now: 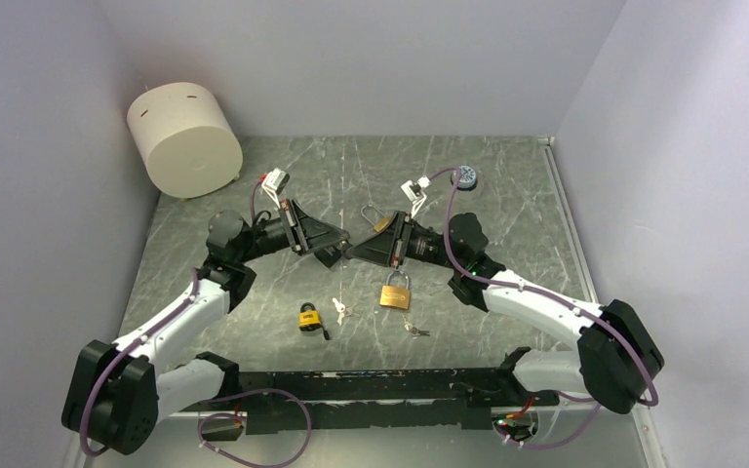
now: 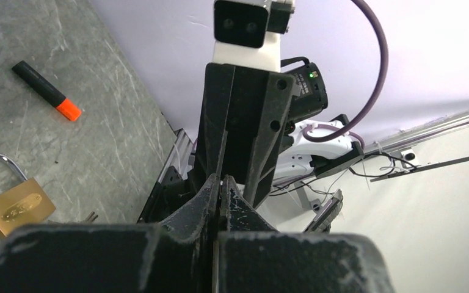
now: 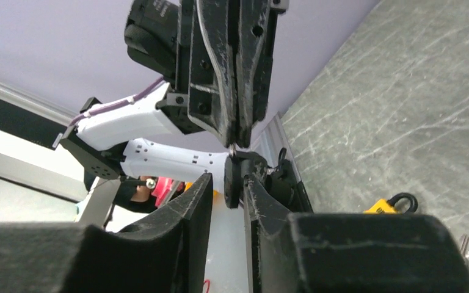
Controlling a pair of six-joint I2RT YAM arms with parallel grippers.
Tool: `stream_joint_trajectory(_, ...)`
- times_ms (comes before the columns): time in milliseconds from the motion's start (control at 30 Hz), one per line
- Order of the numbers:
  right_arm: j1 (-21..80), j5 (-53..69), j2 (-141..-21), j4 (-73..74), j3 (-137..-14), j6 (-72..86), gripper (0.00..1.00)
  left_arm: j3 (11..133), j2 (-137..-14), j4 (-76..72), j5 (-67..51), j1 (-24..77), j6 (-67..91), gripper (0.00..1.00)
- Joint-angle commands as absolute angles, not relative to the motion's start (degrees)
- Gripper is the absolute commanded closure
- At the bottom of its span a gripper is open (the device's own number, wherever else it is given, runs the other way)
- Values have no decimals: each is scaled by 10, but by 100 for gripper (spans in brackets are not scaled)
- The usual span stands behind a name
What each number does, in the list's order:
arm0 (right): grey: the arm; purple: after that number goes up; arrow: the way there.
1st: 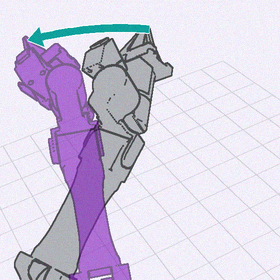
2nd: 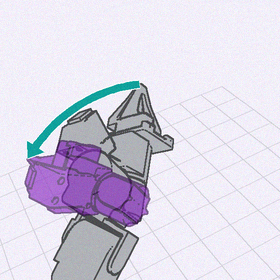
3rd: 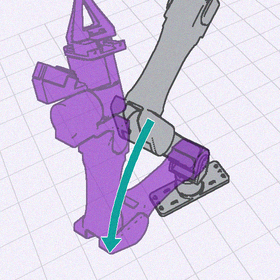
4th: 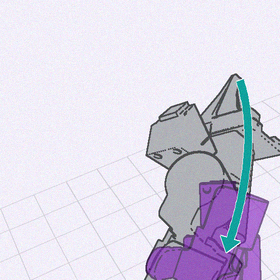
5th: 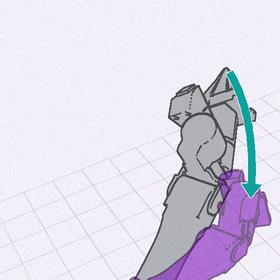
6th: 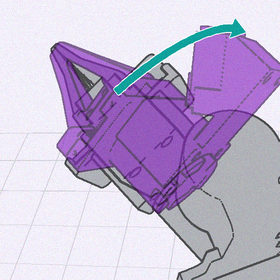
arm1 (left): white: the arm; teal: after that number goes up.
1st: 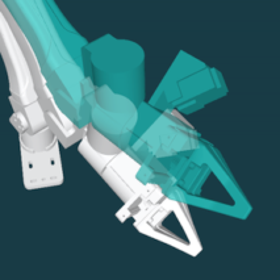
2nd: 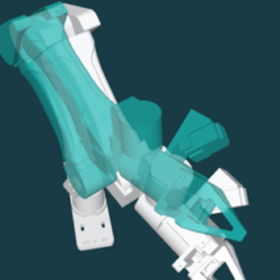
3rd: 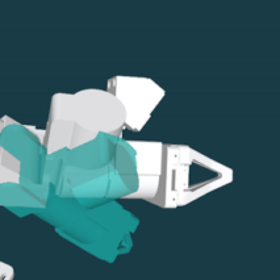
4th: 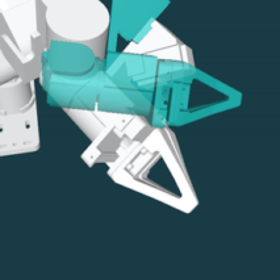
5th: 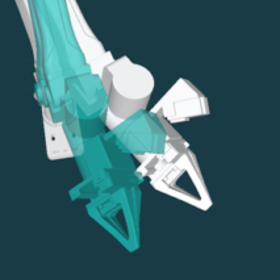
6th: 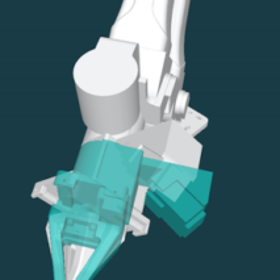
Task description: Unlock with the key
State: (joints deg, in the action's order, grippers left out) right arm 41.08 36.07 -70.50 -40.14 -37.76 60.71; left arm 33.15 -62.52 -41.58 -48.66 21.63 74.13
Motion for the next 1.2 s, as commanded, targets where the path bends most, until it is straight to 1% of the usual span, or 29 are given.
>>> stream_joint_trajectory(0, 402, 369, -712, -482, -383, 620, 69, 349, -622, -411, -496, 219, 720, 98)
stream_joint_trajectory(67, 403, 377, -719, -495, -386, 624, 68, 349, -626, -422, -495, 219, 726, 97)
stream_joint_trajectory(100, 403, 380, -722, -502, -387, 627, 70, 347, -629, -430, -493, 219, 730, 98)
stream_joint_trajectory(167, 403, 386, -728, -511, -389, 631, 80, 345, -635, -443, -489, 219, 737, 98)
stream_joint_trajectory(233, 403, 392, -735, -523, -388, 636, 83, 342, -642, -458, -485, 219, 744, 98)
stream_joint_trajectory(267, 403, 394, -739, -529, -386, 639, 82, 341, -645, -465, -484, 219, 749, 98)
stream_joint_trajectory(367, 403, 400, -744, -534, -385, 643, 72, 338, -655, -485, -481, 219, 758, 97)
stream_joint_trajectory(433, 403, 402, -747, -535, -385, 644, 71, 338, -662, -497, -481, 219, 762, 97)
stream_joint_trajectory(467, 402, 403, -748, -533, -385, 643, 74, 338, -665, -503, -481, 219, 764, 97)
stream_joint_trajectory(567, 403, 406, -748, -526, -385, 645, 95, 338, -670, -514, -475, 219, 769, 98)
stream_joint_trajectory(600, 403, 406, -746, -528, -382, 648, 100, 338, -671, -512, -472, 219, 768, 98)
stream_joint_trajectory(700, 402, 400, -737, -507, -376, 633, 100, 346, -666, -482, -460, 219, 751, 96)
stream_joint_trajectory(733, 402, 393, -732, -490, -376, 622, 100, 352, -662, -451, -454, 219, 737, 85)
stream_joint_trajectory(767, 401, 386, -725, -463, -377, 607, 100, 362, -657, -405, -447, 219, 716, 68)
stream_joint_trajectory(800, 398, 375, -718, -434, -377, 590, 100, 376, -649, -336, -436, 219, 684, 41)
stream_joint_trajectory(833, 394, 356, -709, -399, -377, 573, 100, 398, -640, -251, -417, 219, 643, 22)
stream_joint_trajectory(867, 390, 341, -701, -363, -375, 556, 100, 423, -631, -141, -385, 219, 589, 9)
stream_joint_trajectory(900, 386, 322, -692, -314, -373, 540, 100, 453, -624, -37, -323, 219, 536, 6)
stream_joint_trajectory(967, 376, 287, -676, -239, -366, 511, 100, 502, -625, 132, -227, 219, 445, 5)
stream_joint_trajectory(1033, 369, 256, -661, -181, -355, 487, 100, 543, -647, 226, -169, 219, 361, 5)
stream_joint_trajectory(1100, 367, 219, -655, -127, -347, 465, 100, 587, -696, 304, -122, 219, 302, 5)
stream_joint_trajectory(1167, 367, 195, -653, -93, -337, 457, 100, 625, -749, 336, -98, 219, 276, 5)
